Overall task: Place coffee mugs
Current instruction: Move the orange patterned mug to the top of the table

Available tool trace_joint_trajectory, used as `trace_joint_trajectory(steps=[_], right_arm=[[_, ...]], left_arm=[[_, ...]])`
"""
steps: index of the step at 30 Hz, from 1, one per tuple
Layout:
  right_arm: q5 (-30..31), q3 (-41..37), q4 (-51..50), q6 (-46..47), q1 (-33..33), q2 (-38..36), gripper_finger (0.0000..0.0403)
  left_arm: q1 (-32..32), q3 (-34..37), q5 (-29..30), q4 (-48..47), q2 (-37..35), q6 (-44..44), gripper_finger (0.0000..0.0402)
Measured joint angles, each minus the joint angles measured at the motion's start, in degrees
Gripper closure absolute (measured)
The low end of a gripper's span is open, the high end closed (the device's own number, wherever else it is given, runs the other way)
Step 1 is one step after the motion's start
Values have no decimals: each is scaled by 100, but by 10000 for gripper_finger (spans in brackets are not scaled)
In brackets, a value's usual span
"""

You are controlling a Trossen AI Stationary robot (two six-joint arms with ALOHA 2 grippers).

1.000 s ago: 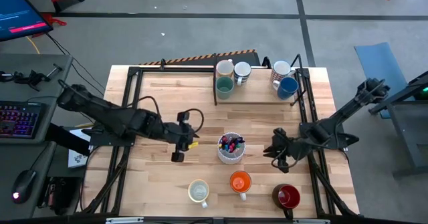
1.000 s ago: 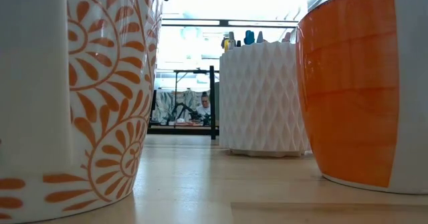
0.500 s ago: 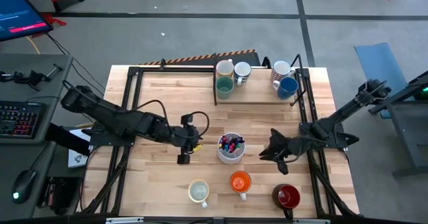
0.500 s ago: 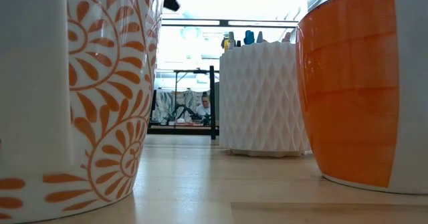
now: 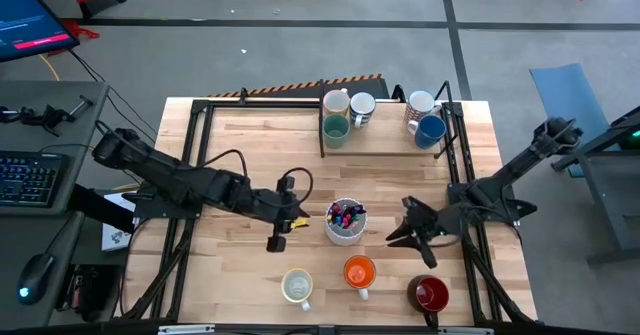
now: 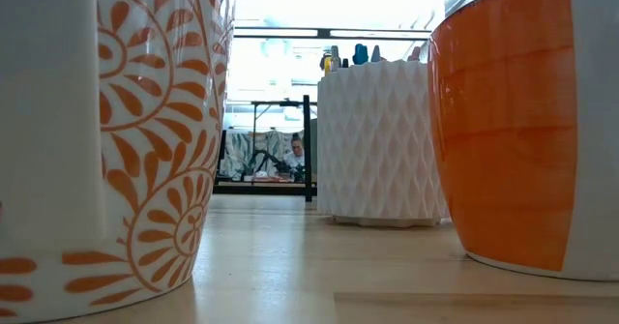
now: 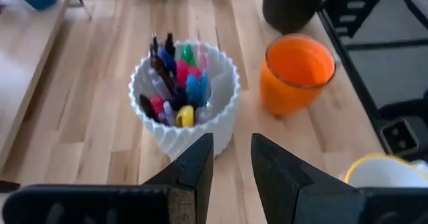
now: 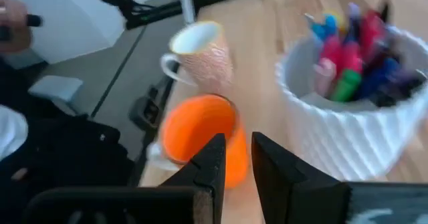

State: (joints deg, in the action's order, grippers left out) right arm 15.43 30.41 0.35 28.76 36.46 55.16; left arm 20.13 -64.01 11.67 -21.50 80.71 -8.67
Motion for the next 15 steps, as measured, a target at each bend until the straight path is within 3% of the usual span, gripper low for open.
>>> trace_joint_trajectory(steps=[7, 12, 15], right_arm=[[972, 1454, -1606, -361, 535, 693, 344], [1192, 2571, -3517, 226, 548, 1691, 344], [1308, 2952, -4149, 594, 503, 2205, 344]], left_arm=[[335, 0, 331, 205, 0, -109, 312], [384, 0, 445, 202, 10, -116, 312], [351, 0, 543, 124, 26, -116, 312]])
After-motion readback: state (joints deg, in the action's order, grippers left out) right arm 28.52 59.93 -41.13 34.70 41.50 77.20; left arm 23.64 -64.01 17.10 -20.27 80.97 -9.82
